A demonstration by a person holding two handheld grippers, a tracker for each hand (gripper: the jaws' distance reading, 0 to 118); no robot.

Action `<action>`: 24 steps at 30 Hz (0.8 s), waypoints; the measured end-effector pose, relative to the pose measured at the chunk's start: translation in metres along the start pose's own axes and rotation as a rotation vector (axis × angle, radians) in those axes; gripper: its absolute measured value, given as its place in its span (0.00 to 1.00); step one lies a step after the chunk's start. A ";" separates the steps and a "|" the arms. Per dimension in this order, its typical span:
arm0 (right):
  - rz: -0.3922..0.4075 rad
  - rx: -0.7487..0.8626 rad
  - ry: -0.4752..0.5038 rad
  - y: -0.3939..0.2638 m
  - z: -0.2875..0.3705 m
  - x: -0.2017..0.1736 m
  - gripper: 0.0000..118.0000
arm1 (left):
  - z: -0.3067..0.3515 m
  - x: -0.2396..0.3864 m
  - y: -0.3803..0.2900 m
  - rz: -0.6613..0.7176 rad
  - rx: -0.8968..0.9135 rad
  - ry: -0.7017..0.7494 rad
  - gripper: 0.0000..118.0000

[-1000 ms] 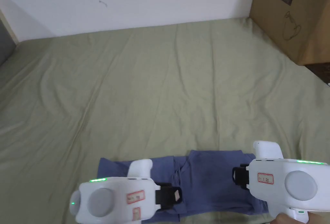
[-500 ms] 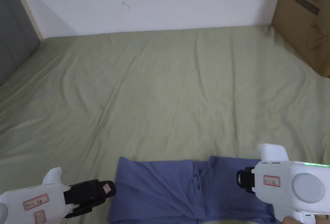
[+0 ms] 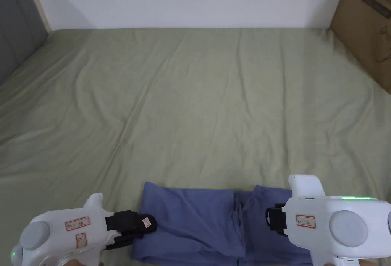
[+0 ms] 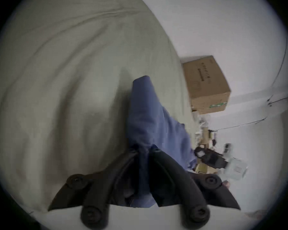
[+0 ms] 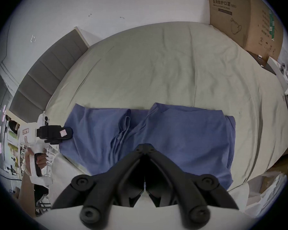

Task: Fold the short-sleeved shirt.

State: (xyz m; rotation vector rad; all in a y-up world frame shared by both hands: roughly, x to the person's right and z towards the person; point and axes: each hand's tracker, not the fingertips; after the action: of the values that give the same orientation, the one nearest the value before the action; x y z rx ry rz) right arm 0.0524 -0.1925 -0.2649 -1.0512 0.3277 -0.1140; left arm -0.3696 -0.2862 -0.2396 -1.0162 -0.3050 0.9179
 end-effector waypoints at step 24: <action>-0.071 0.001 -0.010 0.007 -0.007 0.022 0.00 | 0.146 -0.029 0.038 0.011 0.168 0.127 0.07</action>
State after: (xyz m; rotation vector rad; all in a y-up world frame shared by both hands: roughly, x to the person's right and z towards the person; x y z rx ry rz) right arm 0.0705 -0.2002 -0.2782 -1.0628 0.2812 -0.1726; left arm -0.4956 -0.2141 -0.1894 -0.9168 -0.1140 0.8702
